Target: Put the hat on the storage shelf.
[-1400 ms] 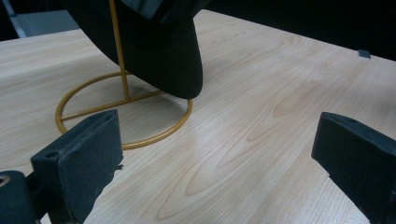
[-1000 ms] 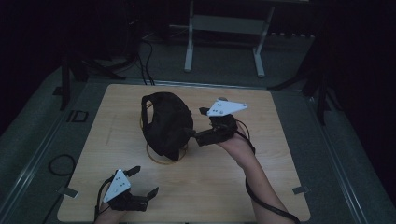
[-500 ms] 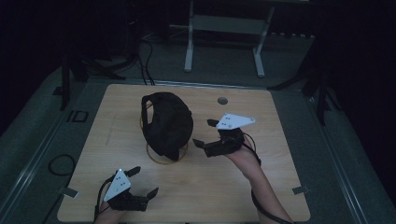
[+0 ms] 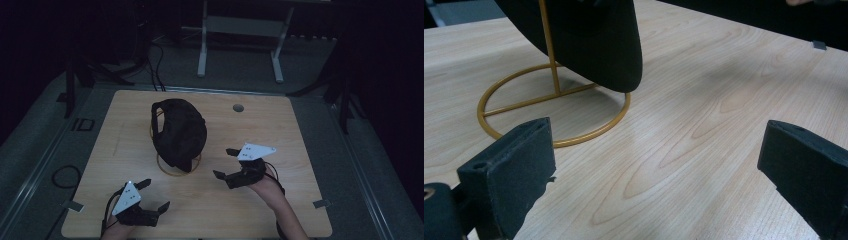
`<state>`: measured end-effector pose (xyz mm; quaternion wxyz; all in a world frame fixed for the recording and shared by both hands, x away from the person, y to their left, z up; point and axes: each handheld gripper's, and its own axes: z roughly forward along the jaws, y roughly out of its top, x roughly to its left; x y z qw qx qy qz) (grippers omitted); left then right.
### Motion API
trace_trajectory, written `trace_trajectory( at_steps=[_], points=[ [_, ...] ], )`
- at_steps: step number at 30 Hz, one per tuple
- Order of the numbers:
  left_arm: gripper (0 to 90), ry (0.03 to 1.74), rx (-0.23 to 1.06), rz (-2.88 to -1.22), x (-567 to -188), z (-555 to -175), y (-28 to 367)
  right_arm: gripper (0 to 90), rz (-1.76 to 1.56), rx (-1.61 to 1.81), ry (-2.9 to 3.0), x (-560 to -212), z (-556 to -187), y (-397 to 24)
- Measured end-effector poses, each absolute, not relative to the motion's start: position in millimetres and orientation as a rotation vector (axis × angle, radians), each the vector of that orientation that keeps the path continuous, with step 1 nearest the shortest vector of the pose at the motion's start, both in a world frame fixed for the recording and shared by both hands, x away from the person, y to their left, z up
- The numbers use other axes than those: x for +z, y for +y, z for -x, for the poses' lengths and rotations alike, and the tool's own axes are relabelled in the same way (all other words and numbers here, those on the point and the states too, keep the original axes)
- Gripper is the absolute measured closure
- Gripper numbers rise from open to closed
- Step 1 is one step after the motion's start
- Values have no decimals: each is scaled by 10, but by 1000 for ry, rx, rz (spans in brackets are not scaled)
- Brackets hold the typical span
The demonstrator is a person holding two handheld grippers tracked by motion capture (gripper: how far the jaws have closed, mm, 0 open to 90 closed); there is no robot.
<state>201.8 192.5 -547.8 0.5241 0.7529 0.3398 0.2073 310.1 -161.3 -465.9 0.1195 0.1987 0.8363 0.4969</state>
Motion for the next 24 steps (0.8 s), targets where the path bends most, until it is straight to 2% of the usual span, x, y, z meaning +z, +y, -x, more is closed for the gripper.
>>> trace_trajectory(
  at_steps=[24],
  points=[
    [23,818,487,-1801,-5474,-2026,1925,139,-614,1403,2470,-5157,-2857,-2117]
  ],
)
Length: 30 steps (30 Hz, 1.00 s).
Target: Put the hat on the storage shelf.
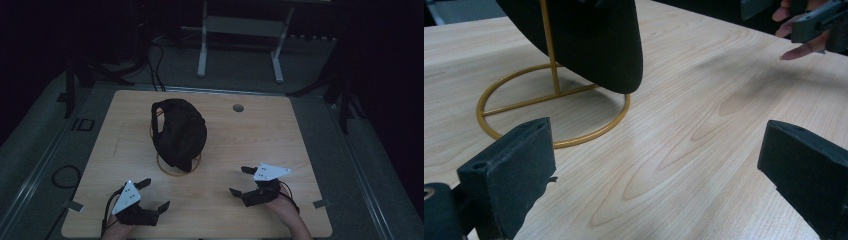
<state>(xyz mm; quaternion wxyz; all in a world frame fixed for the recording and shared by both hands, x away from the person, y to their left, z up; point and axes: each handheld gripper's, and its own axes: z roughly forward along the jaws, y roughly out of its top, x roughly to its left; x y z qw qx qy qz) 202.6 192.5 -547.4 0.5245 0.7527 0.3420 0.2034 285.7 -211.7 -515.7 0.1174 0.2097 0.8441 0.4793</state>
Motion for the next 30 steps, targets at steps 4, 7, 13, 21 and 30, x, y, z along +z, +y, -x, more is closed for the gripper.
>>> trace_trajectory(
  at_steps=[4,7,13,21,30],
  points=[
    [23,820,488,-1809,-5477,-2026,1915,139,-622,1387,2472,-5207,-2820,-2189],
    [23,819,488,-1809,-5478,-2026,1914,139,-647,1379,2474,-5260,-2800,-2260],
    [23,819,485,-1812,-5483,-2029,1915,139,-702,1369,2458,-5313,-2770,-2405],
    [23,819,486,-1818,-5498,-2030,1904,139,-730,1356,2380,-5337,-2766,-2638],
    [23,825,489,-1815,-5503,-2036,1916,141,-762,1357,2338,-5352,-2777,-2777]
  ],
)
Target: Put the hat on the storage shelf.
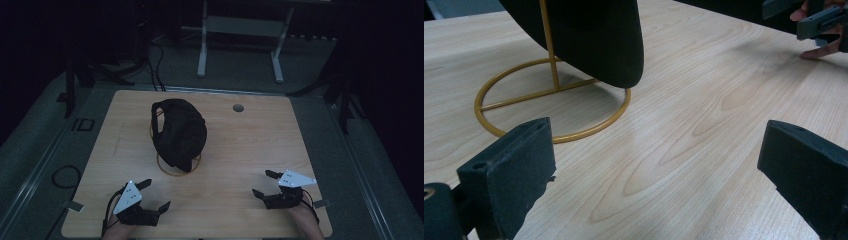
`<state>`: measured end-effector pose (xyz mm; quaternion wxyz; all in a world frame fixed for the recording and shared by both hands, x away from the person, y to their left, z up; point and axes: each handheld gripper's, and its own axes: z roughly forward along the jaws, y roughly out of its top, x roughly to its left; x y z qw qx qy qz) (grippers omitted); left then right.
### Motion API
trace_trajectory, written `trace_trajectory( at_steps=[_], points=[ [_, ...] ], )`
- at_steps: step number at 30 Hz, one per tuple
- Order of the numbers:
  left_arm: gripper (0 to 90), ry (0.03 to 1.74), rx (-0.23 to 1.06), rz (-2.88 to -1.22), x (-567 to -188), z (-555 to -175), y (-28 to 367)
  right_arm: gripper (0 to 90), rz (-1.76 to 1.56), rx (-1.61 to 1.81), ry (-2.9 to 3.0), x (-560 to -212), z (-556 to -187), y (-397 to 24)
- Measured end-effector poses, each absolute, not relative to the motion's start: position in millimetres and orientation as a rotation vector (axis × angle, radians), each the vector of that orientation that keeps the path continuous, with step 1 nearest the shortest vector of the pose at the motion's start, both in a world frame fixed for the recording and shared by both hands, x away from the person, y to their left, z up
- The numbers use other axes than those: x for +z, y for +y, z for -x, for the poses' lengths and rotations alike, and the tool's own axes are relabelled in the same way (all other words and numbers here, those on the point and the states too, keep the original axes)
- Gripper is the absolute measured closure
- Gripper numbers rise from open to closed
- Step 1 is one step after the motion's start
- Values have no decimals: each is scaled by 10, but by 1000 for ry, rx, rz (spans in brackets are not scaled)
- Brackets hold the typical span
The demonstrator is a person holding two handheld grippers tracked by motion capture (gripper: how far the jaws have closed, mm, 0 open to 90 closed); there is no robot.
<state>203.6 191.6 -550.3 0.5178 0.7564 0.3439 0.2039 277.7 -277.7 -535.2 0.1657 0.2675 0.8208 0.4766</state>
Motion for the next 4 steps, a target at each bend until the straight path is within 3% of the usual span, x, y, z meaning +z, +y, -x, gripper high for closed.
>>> trace_trajectory(
  at_steps=[4],
  points=[
    [23,829,485,-1815,-5507,-2038,1924,141,-762,1351,2341,-5358,-2785,-2777]
  ],
)
